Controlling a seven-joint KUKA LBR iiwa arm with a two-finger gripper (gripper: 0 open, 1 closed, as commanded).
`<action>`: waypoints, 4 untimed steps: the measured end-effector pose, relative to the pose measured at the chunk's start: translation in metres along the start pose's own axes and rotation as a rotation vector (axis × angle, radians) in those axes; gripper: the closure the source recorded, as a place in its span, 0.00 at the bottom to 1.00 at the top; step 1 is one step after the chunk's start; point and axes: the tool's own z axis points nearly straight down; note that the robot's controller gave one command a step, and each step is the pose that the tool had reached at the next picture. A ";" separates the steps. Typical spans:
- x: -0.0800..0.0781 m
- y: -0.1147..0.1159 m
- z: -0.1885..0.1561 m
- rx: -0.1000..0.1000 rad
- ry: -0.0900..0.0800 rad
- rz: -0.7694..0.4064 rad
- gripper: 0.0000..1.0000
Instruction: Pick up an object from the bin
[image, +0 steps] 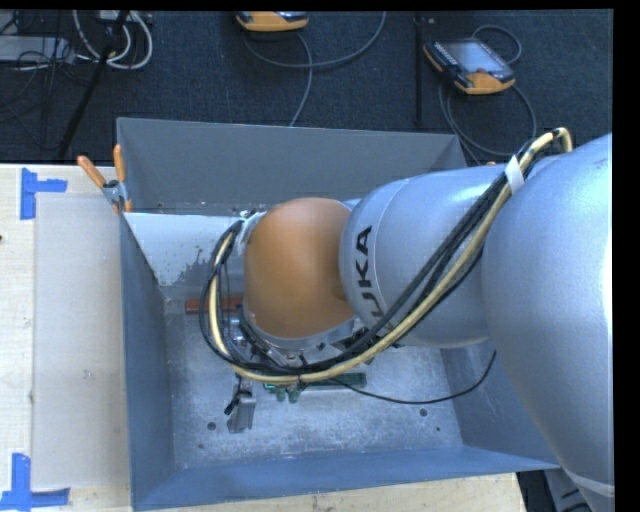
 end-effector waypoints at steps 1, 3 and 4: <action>-0.054 -0.085 -0.023 0.002 -0.015 -0.024 0.00; -0.057 -0.179 0.073 -0.002 -0.009 -0.142 1.00; -0.029 -0.165 -0.047 -0.001 -0.017 -0.226 1.00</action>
Offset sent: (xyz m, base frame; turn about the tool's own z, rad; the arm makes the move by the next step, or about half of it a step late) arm 0.0512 -0.0784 0.0217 -0.0324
